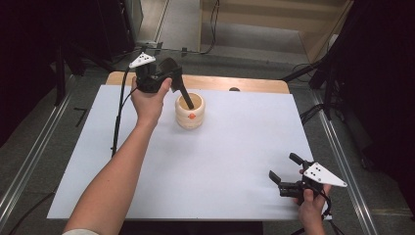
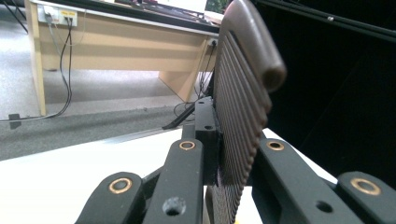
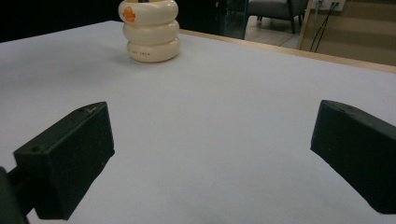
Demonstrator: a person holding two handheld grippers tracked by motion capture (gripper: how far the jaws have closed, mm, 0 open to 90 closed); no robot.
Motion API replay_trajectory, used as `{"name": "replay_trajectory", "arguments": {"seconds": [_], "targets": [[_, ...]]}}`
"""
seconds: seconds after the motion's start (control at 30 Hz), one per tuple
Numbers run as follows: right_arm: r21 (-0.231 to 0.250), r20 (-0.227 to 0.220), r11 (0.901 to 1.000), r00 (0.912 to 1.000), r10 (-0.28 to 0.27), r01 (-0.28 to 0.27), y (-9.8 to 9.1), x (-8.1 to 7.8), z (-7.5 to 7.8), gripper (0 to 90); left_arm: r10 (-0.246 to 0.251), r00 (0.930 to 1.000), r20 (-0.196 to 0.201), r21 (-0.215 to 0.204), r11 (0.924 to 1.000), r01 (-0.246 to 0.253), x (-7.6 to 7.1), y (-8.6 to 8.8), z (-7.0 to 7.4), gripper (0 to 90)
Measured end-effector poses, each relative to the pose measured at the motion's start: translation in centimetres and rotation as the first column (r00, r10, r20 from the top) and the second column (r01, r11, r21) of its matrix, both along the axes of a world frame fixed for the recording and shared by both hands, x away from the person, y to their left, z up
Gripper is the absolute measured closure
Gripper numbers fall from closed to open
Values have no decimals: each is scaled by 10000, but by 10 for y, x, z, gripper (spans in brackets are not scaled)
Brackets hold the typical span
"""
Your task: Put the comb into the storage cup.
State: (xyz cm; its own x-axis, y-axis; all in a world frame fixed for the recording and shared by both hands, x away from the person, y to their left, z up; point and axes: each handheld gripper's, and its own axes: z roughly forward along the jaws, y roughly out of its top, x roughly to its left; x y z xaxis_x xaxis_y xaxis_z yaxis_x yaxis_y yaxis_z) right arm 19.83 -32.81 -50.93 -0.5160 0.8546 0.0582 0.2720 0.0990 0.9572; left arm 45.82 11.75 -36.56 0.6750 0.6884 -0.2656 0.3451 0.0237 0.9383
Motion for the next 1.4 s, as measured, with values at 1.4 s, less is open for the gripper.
{"name": "replay_trajectory", "arguments": {"seconds": [1.4], "targets": [[44, -42, 10000, 10000, 74, -74, 0, 1, -1, 0, 124, 9960, -886, 94, 9999, -116, 3, -20, -49, 843]]}}
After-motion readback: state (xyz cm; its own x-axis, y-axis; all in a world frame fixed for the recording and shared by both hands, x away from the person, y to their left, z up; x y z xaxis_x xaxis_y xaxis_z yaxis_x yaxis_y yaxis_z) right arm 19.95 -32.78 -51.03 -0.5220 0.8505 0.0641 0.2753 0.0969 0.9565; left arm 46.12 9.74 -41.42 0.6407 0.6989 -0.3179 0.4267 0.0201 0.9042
